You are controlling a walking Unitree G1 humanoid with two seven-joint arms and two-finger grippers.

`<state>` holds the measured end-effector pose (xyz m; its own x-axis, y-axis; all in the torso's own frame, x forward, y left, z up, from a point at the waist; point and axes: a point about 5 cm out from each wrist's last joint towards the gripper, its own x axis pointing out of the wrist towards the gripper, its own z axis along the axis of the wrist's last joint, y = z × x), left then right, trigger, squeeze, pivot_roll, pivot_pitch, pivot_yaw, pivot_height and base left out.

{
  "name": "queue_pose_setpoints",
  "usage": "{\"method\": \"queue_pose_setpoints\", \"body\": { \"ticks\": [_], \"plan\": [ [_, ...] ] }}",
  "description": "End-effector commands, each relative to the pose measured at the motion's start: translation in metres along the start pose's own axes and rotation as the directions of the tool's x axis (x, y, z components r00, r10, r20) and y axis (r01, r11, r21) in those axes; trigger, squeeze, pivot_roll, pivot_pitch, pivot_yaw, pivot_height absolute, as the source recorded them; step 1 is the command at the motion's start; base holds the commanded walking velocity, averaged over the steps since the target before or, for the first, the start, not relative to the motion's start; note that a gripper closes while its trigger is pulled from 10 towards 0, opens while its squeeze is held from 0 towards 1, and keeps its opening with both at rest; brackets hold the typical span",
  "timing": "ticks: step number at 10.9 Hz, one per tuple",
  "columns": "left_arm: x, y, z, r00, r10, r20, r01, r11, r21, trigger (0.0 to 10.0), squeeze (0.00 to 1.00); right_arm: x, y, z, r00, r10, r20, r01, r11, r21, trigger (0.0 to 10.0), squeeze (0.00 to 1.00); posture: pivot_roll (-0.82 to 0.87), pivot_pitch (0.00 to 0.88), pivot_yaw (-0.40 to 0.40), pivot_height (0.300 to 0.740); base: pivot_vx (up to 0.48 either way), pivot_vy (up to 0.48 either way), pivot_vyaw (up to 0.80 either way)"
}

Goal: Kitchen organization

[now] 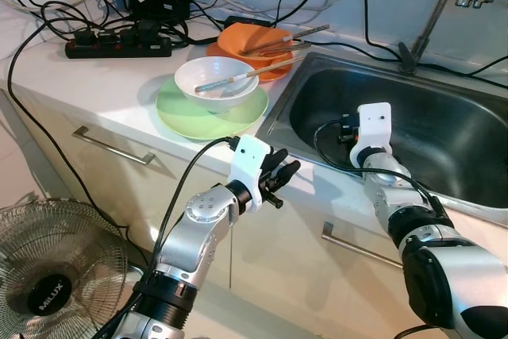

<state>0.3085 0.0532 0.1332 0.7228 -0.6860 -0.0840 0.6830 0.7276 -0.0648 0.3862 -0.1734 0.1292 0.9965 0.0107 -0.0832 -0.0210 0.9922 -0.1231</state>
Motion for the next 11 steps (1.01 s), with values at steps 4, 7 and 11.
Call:
{"method": "queue_pose_setpoints", "body": {
  "ticks": [4, 7, 11],
  "plan": [
    [0.001, 0.018, 0.035, 0.978, 0.162, 0.136, -0.184, 0.968, 0.173, 10.0, 0.00, 0.006, 0.007, 0.033, 0.988, 0.021, 0.155, -0.029, 0.999, 0.044, 10.0, 0.00, 0.23, 0.021, -0.066, 0.740, 0.000, 0.000, 0.00],
    [-0.002, 0.034, 0.071, 0.905, 0.256, 0.339, -0.350, 0.901, 0.255, 10.0, 0.00, 0.002, 0.033, 0.040, 0.963, 0.087, 0.256, -0.116, 0.988, 0.103, 10.0, 0.00, 0.22, 0.024, -0.062, 0.740, 0.000, 0.000, 0.00],
    [-0.003, 0.052, 0.074, 0.866, 0.357, 0.350, -0.455, 0.854, 0.252, 10.0, 0.00, -0.011, 0.068, 0.020, 0.956, 0.172, 0.237, -0.211, 0.967, 0.146, 10.0, 0.00, 0.22, 0.007, -0.064, 0.740, 0.000, 0.000, 0.00]
  ]
}}
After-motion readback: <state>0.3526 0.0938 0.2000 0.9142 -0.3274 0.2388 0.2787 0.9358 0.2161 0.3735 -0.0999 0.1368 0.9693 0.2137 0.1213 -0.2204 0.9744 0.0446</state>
